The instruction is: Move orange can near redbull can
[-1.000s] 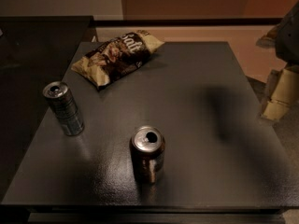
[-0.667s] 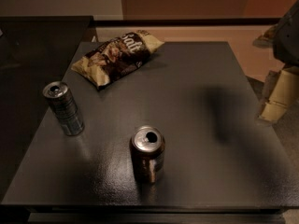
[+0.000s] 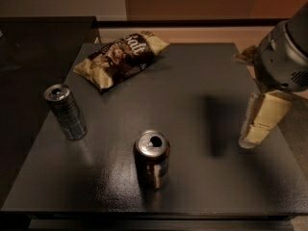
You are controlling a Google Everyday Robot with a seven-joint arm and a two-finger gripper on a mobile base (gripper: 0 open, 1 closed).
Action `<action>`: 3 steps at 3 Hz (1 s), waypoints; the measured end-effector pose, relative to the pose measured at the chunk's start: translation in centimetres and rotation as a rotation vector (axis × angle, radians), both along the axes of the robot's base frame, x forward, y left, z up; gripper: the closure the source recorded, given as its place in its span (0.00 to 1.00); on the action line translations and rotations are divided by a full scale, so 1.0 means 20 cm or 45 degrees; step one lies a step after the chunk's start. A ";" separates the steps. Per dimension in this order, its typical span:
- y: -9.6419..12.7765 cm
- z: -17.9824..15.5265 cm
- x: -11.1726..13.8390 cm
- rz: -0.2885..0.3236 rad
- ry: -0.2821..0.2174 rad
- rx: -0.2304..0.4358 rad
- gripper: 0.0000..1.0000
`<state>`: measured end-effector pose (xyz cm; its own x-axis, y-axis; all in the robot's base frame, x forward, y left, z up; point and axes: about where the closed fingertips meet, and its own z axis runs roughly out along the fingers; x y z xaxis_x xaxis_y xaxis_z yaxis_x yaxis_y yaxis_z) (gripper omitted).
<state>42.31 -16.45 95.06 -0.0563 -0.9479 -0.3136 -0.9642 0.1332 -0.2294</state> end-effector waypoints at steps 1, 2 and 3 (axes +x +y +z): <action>0.17 -0.12 -0.07 0.110 0.050 0.074 0.00; 0.33 -0.22 -0.15 0.187 0.125 0.151 0.00; 0.47 -0.25 -0.24 0.253 0.188 0.238 0.00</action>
Offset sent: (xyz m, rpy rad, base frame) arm -0.0524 0.1029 -0.0702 0.2006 0.1832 0.2182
